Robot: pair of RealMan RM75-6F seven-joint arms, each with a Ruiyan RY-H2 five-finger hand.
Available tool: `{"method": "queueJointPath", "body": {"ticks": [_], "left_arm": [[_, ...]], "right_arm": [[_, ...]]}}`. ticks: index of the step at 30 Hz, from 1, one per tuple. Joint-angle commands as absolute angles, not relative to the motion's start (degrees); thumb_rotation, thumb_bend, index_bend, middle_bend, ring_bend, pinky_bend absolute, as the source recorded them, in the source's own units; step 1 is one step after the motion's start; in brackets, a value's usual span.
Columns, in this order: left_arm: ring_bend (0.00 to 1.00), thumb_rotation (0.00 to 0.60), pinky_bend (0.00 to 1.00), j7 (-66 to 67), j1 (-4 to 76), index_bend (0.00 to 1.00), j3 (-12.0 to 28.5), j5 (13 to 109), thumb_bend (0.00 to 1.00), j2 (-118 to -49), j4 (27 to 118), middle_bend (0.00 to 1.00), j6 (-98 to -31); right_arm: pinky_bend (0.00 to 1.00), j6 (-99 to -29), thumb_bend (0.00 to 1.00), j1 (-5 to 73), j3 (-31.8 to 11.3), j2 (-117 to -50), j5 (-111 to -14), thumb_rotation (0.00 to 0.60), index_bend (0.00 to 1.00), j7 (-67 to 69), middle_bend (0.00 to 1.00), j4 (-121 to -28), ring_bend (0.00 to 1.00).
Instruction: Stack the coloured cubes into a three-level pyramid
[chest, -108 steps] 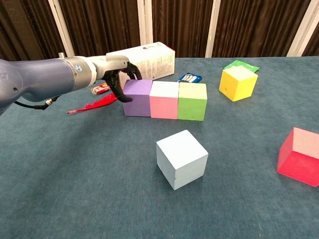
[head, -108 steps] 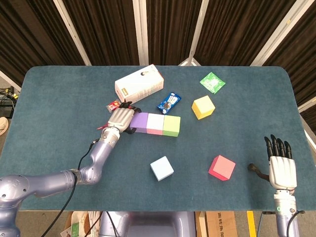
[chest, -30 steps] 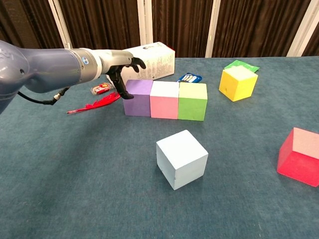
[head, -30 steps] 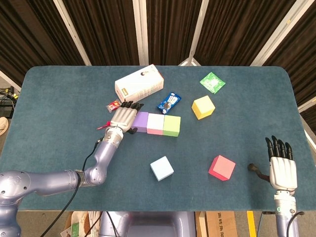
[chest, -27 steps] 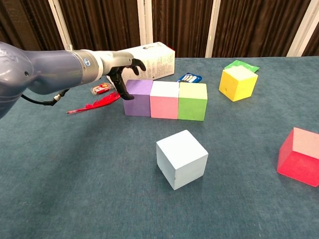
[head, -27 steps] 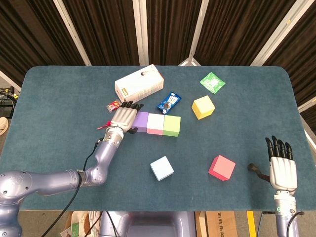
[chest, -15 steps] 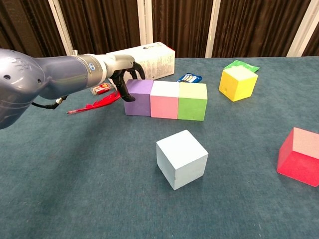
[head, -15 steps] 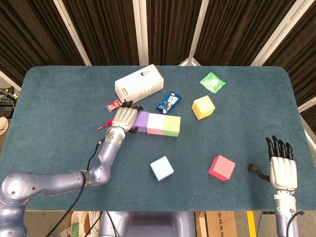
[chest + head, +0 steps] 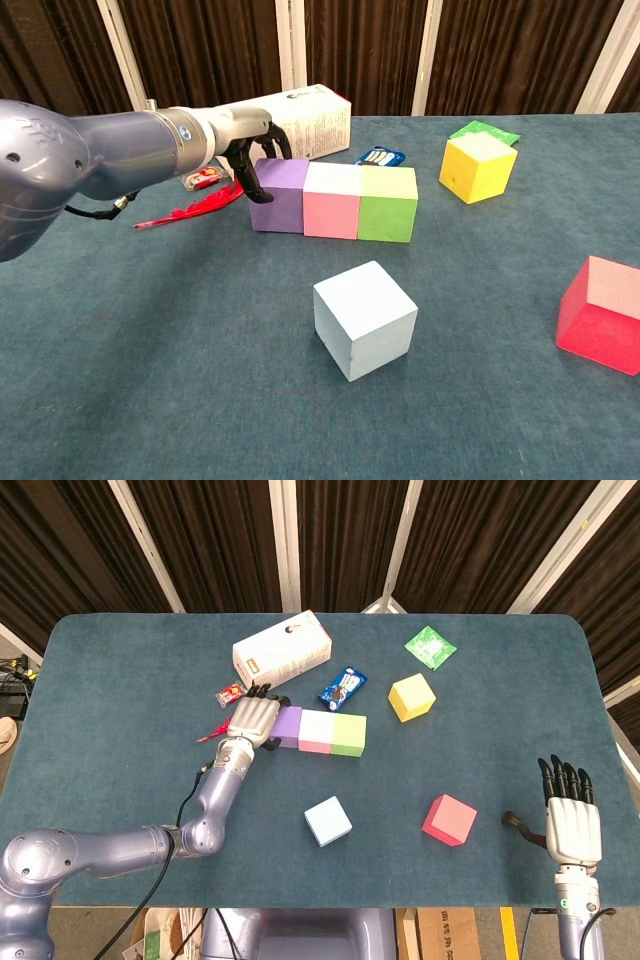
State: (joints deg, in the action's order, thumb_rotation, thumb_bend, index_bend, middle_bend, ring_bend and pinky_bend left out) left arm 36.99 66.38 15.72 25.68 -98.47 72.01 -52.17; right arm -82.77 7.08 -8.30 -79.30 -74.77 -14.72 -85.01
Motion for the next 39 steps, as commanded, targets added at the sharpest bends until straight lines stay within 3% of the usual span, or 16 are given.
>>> {"method": "queueJointPath", "body": {"ticks": [1,39], "left_arm": [[0.00,0.600,0.00,37.11,66.23,0.26,15.85,25.78,0.38,-98.17,72.48,0.26,-52.43],[0.00,0.600,0.00,38.45,64.98,0.24,15.15,26.80,0.38,-97.65,74.24,0.24,-53.26]], "right_arm": [[0.00,-82.82,0.10,7.07,-8.33,-79.32,-74.75,0.600,0.00,-14.68,0.00,-85.03,0.00],[0.00,-83.04,0.10,6.98,-8.38,-79.55,-74.57,0.600,0.00,-15.17,0.00,-85.40,0.00]]}}
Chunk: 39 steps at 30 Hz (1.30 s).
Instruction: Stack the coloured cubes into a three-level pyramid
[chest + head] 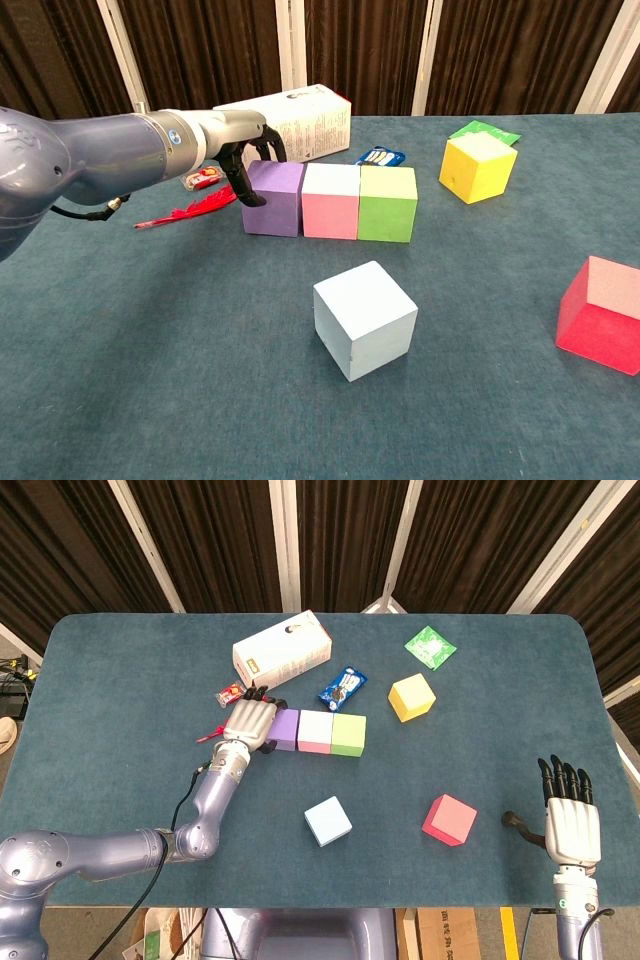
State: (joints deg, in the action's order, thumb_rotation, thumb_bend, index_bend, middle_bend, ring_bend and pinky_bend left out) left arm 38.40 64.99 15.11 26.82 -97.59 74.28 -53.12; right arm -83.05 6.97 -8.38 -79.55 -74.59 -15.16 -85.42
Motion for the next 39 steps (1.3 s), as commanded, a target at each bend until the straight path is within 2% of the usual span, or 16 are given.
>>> {"method": "queueJointPath", "body": {"ticks": [1,32,39], "left_arm": [[0.00,0.600,0.00,38.47,64.99,0.24,15.19,26.81,0.38,-97.69,74.23,0.24,-53.35],[0.00,0.600,0.00,38.43,64.52,0.23,16.60,27.16,0.34,-99.40,73.62,0.22,-54.31],[0.00,0.600,0.00,38.87,64.56,0.20,16.73,27.04,0.34,-99.26,73.90,0.14,-54.35]], "right_arm": [[0.00,-83.04,0.10,6.98,-8.39,-79.55,-74.58,0.600,0.00,-15.17,0.00,-85.41,0.00],[0.00,-83.13,0.10,6.85,-8.69,-79.33,-74.00,0.600,0.00,-15.19,0.00,-85.71,0.00],[0.00,-83.16,0.10,6.77,-8.74,-79.21,-73.84,0.600,0.00,-15.16,0.00,-85.89,0.00]]}}
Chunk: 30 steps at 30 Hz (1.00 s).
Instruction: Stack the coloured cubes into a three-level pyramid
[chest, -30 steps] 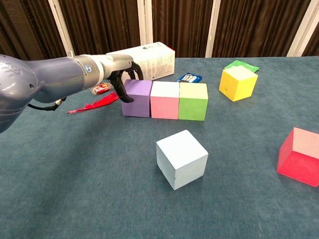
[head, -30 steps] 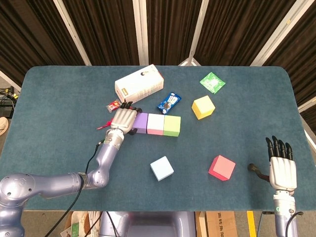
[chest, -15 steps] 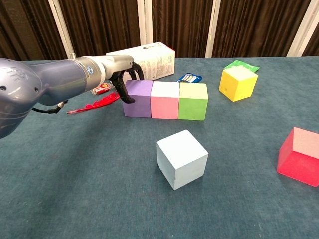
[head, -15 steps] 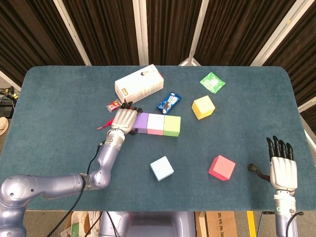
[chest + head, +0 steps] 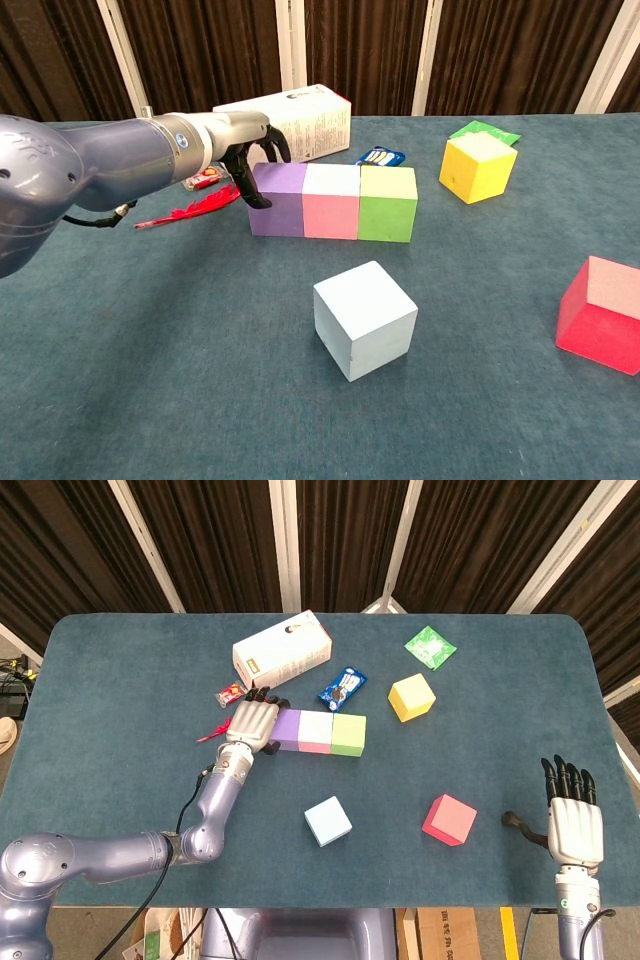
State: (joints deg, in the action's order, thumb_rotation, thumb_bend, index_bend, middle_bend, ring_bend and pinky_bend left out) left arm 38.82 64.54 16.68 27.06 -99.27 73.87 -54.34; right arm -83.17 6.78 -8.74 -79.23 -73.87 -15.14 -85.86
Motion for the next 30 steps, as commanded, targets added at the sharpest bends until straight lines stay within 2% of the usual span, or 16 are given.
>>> {"method": "queueJointPath", "body": {"ticks": [1,7,12,16,20,23,30], "left_arm": [[0.00,0.600,0.00,38.93,64.57,0.19,16.72,27.03,0.34,-99.23,73.95,0.13,-54.34],[0.00,0.600,0.00,40.23,64.75,0.10,16.33,26.25,0.34,-98.81,74.43,0.02,-54.05],[0.00,0.600,0.00,40.77,64.87,0.04,16.67,26.22,0.34,-96.96,77.21,0.00,-53.94],[0.00,0.600,0.00,37.61,63.84,0.03,19.23,28.55,0.34,-92.93,84.06,0.00,-54.83],[0.00,0.600,0.00,28.74,60.13,0.03,23.03,38.98,0.34,-87.75,93.15,0.00,-58.47],[0.00,0.600,0.00,22.43,55.93,0.03,24.21,47.90,0.34,-83.11,100.07,0.00,-62.40],[0.00,0.600,0.00,15.79,41.63,0.04,21.18,55.67,0.34,-61.67,119.56,0.00,-66.85]], "right_arm": [[0.00,-83.15,0.10,6.77,-8.75,-79.21,-73.81,0.600,0.00,-15.16,0.00,-85.90,0.00],[0.00,-83.20,0.10,6.77,-8.83,-79.17,-73.74,0.600,0.00,-15.14,0.00,-85.96,0.00],[0.00,-83.05,0.10,6.76,-8.78,-79.04,-73.62,0.600,0.00,-15.28,0.00,-85.96,0.00],[0.00,-82.56,0.10,6.81,-8.52,-78.74,-73.47,0.600,0.00,-15.73,0.00,-86.12,0.00],[0.00,-81.85,0.10,6.91,-8.14,-78.26,-73.43,0.600,0.00,-16.10,0.00,-86.23,0.00],[0.00,-81.55,0.10,6.95,-7.86,-77.79,-73.73,0.600,0.00,-15.99,0.00,-86.50,0.00],[0.00,-80.98,0.10,6.82,-7.23,-75.46,-75.49,0.600,0.00,-12.39,0.00,-89.14,0.00]]}}
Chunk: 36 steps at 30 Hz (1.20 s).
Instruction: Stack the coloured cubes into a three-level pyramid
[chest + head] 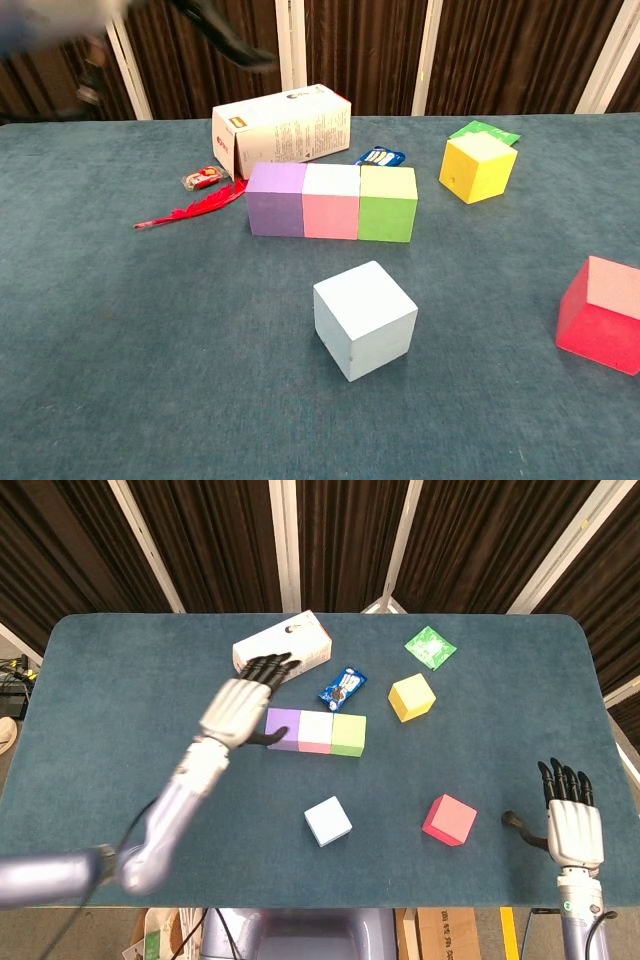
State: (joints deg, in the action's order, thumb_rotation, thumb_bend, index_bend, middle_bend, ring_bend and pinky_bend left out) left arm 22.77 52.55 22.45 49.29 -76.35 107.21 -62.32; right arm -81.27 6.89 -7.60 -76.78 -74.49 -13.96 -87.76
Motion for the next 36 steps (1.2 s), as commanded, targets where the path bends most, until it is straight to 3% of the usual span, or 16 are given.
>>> {"method": "queueJointPath", "body": {"ticks": [1,7,12,15,19,24,36], "left_arm": [[0.00,0.600,0.00,14.56,39.73,0.04,20.47,57.35,0.34,-59.56,120.68,0.01,-67.52],[0.00,0.600,0.00,0.74,23.71,0.04,10.58,79.92,0.34,-48.88,121.68,0.01,-76.23],[0.00,0.600,0.00,-4.15,14.55,0.04,2.76,93.25,0.34,-48.81,114.64,0.01,-85.21],[0.00,0.600,0.00,-3.53,10.75,0.04,0.51,95.46,0.34,-50.43,110.86,0.01,-89.42],[0.00,0.600,0.00,-4.80,6.98,0.04,-0.83,96.67,0.34,-53.97,106.63,0.01,-94.39],[0.00,0.600,0.00,-4.15,4.41,0.05,-2.01,96.30,0.34,-58.36,101.90,0.01,-96.00],[0.00,0.600,0.00,0.70,3.58,0.05,0.14,92.50,0.34,-62.82,100.91,0.01,-95.30]], "right_arm": [[0.00,-80.86,0.10,6.84,-7.05,-75.00,-75.86,0.600,0.00,-12.10,0.00,-89.44,0.00],[0.00,-77.95,0.10,8.23,-5.12,-68.77,-80.73,0.600,0.00,-8.69,0.00,-92.27,0.00],[0.00,-73.45,0.10,10.18,-4.16,-64.86,-82.24,0.600,0.00,-4.16,0.00,-93.70,0.00],[0.00,-71.50,0.10,10.19,-3.39,-62.04,-81.35,0.600,0.00,-2.76,0.00,-97.36,0.00],[0.00,-71.33,0.10,9.09,-2.85,-58.54,-78.97,0.600,0.00,-3.05,0.00,-103.35,0.00],[0.00,-73.42,0.10,7.65,-2.78,-57.07,-75.98,0.600,0.00,-6.99,0.00,-110.61,0.00],[0.00,-75.91,0.10,8.45,-4.46,-63.06,-66.79,0.600,0.00,-18.00,0.00,-119.21,0.00]]}}
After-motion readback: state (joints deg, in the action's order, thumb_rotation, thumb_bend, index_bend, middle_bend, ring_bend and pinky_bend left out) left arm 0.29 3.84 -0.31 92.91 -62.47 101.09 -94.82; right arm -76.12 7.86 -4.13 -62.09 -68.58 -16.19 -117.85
